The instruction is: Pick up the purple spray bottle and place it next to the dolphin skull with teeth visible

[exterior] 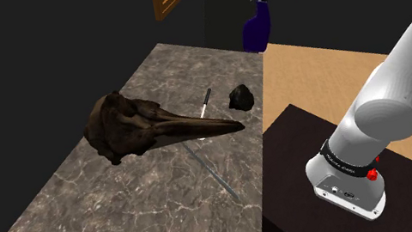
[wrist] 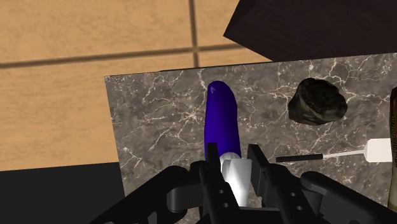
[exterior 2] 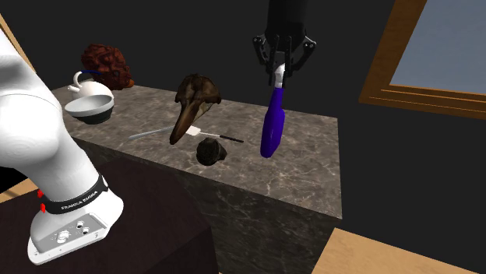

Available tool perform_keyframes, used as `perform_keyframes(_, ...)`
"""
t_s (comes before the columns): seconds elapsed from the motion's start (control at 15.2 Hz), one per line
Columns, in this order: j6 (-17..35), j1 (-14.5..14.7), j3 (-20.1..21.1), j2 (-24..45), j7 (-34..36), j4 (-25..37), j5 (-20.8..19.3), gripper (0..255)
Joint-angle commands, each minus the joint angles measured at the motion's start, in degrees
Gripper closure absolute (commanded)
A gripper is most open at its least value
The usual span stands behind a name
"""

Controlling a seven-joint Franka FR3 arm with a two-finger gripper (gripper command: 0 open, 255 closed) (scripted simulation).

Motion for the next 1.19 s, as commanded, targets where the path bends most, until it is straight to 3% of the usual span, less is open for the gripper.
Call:
perform_keyframes(0.0, -1.85, 0.02, 0.02, 0.05, -0.02, 1.89, 0.04, 255)
perform_keyframes(1.12, -15.62, -0.27, -0.42, 3.09, -1.15, 18.35, 1.45, 255)
